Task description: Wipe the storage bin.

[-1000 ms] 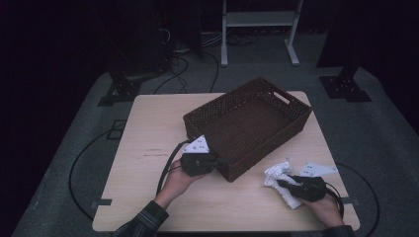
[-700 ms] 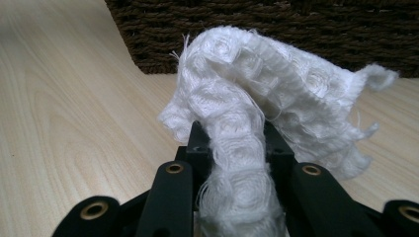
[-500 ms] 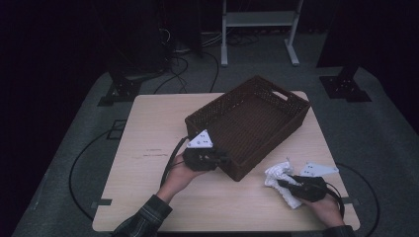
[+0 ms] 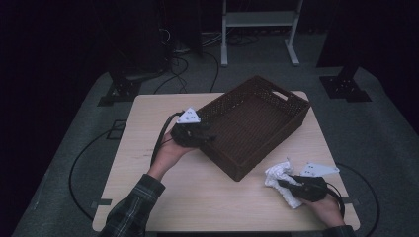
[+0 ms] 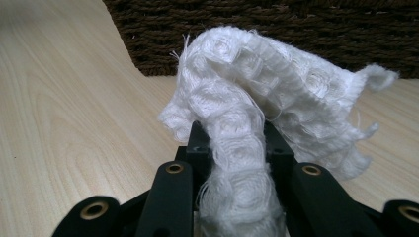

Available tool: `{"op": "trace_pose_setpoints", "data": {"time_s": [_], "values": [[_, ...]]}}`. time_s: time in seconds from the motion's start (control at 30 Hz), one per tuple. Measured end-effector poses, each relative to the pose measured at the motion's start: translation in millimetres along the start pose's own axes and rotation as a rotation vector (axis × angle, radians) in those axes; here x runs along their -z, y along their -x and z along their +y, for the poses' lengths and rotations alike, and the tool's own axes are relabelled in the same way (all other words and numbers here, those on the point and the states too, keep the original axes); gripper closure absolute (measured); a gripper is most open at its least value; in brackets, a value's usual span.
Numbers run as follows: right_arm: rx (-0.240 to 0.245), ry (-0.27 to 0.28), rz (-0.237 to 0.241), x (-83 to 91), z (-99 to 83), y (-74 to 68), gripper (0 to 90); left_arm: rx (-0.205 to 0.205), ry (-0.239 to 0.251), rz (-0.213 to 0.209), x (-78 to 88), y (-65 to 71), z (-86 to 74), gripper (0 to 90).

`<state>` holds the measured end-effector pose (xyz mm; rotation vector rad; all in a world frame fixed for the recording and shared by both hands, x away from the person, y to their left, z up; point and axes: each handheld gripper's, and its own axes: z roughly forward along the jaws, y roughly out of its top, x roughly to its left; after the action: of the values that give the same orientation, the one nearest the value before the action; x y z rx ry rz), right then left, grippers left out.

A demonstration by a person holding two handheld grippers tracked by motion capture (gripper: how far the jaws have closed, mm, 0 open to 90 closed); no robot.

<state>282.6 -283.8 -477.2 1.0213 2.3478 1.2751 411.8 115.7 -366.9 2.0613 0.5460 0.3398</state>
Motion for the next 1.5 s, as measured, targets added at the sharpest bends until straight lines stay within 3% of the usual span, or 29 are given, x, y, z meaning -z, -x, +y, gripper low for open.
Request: {"op": "trace_pose_setpoints", "data": {"time_s": [0.2, 0.5, 0.6, 0.67, 0.87, 1.03, 1.1, 1.17, 1.2, 1.5], "values": [[-0.003, 0.000, -0.001, 0.2, -0.4, 0.4, 71.3, 0.012, 0.000, 0.052, -1.4, -27.9, 6.4, 48.7], [-0.006, -0.001, 0.000, 0.2, -0.6, 0.0, 71.2, -0.001, -0.051, 0.117, -11.4, -68.9, 16.1, 50.7], [-0.009, 0.002, 0.002, 0.2, -0.9, 0.4, 71.2, 0.022, -0.071, 0.135, -19.3, -83.8, 17.7, 51.0], [-0.009, 0.002, 0.003, 0.2, -1.0, 0.7, 71.2, 0.039, -0.090, 0.124, -24.9, -92.0, 18.4, 53.1], [-0.016, 0.004, 0.004, 0.6, -2.0, 2.0, 71.3, 0.038, -0.153, 0.129, -45.1, -108.7, 17.2, 57.8], [-0.021, 0.007, 0.005, 1.1, -2.9, 3.5, 71.3, 0.057, -0.195, 0.109, -61.2, -118.0, 15.3, 63.7], [-0.018, 0.004, 0.007, 0.7, -3.0, 4.0, 71.2, 0.055, -0.203, 0.114, -65.6, -119.1, 15.4, 69.6], [-0.018, 0.004, 0.008, 0.1, -3.4, 4.3, 71.2, 0.092, -0.200, 0.081, -67.4, -121.2, 13.9, 78.2], [-0.018, 0.003, 0.008, -0.1, -3.5, 4.3, 71.2, 0.096, -0.198, 0.085, -67.4, -120.9, 13.8, 81.0], [-0.015, -0.003, 0.007, -0.3, -3.5, 3.3, 71.3, 0.099, -0.235, 0.122, -54.0, -110.1, 11.9, 81.9]]}}
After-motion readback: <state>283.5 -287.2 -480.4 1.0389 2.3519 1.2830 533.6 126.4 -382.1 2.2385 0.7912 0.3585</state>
